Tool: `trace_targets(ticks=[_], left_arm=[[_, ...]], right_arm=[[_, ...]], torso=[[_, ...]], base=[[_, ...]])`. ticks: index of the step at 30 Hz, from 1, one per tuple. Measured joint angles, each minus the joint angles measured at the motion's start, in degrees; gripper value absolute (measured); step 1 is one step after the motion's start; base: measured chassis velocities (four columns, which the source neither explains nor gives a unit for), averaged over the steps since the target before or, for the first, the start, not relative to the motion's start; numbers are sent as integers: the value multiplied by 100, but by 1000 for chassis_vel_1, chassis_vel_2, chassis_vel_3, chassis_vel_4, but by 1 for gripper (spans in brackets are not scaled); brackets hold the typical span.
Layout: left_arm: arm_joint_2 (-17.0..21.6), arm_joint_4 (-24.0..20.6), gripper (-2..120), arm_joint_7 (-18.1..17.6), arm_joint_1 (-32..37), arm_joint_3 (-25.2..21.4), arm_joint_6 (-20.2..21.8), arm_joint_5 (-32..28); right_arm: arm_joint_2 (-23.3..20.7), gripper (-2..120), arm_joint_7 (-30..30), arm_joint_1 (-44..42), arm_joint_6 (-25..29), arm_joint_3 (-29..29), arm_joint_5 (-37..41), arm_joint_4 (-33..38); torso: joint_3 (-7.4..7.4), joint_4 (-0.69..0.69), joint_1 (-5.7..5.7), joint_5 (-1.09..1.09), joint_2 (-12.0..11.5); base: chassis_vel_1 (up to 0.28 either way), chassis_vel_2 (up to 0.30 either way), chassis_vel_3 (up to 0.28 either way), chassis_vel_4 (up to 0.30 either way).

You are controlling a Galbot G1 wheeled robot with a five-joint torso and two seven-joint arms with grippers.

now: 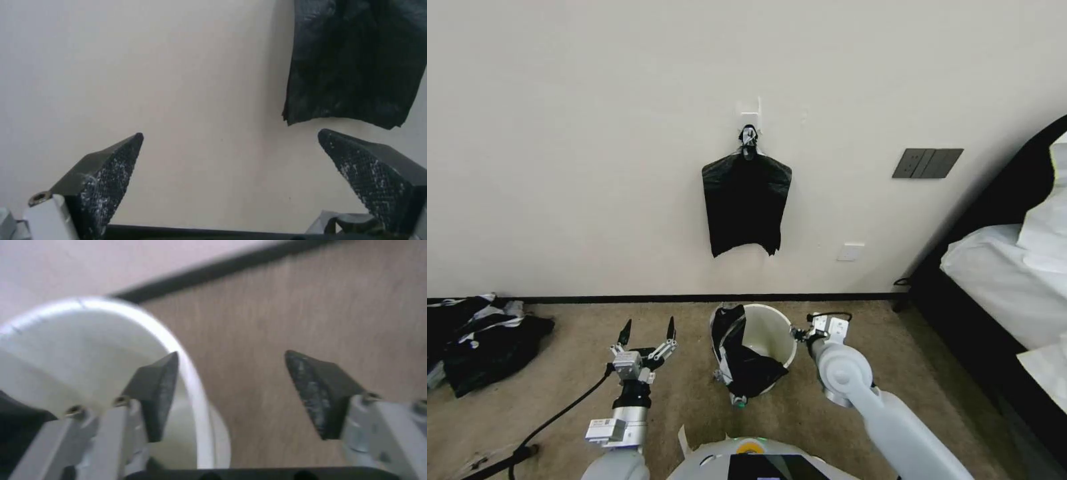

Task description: Place a trash bag onto the trash bin.

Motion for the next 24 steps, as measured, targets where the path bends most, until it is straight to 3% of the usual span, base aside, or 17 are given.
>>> trace_targets(ticks=[4,7,9,13,18,24], left_arm=[[48,7,100,-16,-18,-83,91,-106],[83,11,100,-60,-28,-127,184,-155],[105,7,100,-93,-41,-185,301,-200],[107,-40,100,-106,-55,-233,429,-228],[82,-55,100,-118,-77,-277,524,-230],[41,-14,100,-126,-147,-267,584,-227]], right_arm=[[-351,84,-605,-27,20,-99,-908,495],[-538,90,-1013,18,-22,-228,-1026,748],[-778,98,-1666,151,-325,-511,-963,1064],[-930,100,-2003,481,-857,-932,-304,1305],[-891,100,-2057,832,-1014,-1398,71,1274],[-629,98,-1597,1407,-1020,-2304,276,1035]], torso=[[0,0,0,0,0],[0,0,0,-2,0],[0,1,0,0,0],[0,0,0,0,0],[0,1,0,-1,0],[0,1,0,-1,0]], base=[[0,0,0,0],[0,0,0,0],[0,0,0,0],[0,0,0,0],[0,0,0,0],[0,0,0,0]])
